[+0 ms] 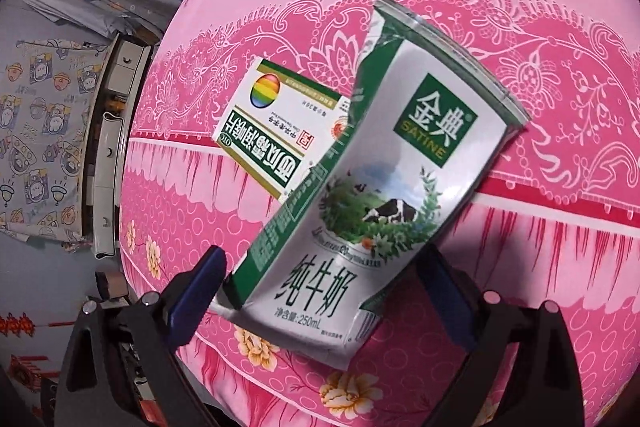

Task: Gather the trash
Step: 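Grasp the green-white milk pouch with the right tool, then grasp the white-green medicine box with the left tool while the right tool holds the pouch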

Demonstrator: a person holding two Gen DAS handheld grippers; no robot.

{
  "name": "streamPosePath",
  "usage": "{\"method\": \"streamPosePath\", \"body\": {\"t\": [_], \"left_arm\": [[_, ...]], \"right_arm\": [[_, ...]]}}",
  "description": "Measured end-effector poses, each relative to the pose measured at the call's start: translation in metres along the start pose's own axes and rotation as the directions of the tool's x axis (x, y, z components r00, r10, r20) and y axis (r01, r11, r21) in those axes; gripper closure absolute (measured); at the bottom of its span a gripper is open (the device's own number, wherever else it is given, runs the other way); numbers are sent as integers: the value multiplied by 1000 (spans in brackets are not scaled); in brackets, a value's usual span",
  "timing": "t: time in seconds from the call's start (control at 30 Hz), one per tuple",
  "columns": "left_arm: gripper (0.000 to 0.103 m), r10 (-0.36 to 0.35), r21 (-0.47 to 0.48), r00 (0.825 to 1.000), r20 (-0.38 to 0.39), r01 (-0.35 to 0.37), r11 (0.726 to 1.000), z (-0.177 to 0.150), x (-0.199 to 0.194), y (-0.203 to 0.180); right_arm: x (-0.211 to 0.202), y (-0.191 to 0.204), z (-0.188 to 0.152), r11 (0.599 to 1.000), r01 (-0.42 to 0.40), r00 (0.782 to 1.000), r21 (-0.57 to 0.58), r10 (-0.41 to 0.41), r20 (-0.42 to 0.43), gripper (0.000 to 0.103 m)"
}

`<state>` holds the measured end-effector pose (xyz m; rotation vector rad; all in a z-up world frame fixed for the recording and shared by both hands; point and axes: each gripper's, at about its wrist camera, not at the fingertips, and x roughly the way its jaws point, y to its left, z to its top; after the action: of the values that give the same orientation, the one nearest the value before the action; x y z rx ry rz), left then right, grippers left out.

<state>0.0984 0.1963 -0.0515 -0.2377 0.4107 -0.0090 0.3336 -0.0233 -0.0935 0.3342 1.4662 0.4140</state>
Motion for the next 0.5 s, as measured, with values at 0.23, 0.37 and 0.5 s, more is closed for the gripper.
{"method": "streamPosePath", "body": {"t": [0.23, 0.37, 0.5], "left_arm": [[9, 19, -1, 1000, -12, -19, 1000, 4, 4, -2], [9, 20, 35, 999, -28, -19, 999, 6, 8, -14], [9, 15, 76, 998, -61, -11, 997, 9, 15, -30]], "right_arm": [[-12, 10, -5, 995, 7, 998, -99, -1, 57, 43], [-39, 7, -16, 986, -60, 993, -153, 75, 93, 43], [-76, -8, -31, 978, -109, 977, -180, 139, 165, 43]]}}
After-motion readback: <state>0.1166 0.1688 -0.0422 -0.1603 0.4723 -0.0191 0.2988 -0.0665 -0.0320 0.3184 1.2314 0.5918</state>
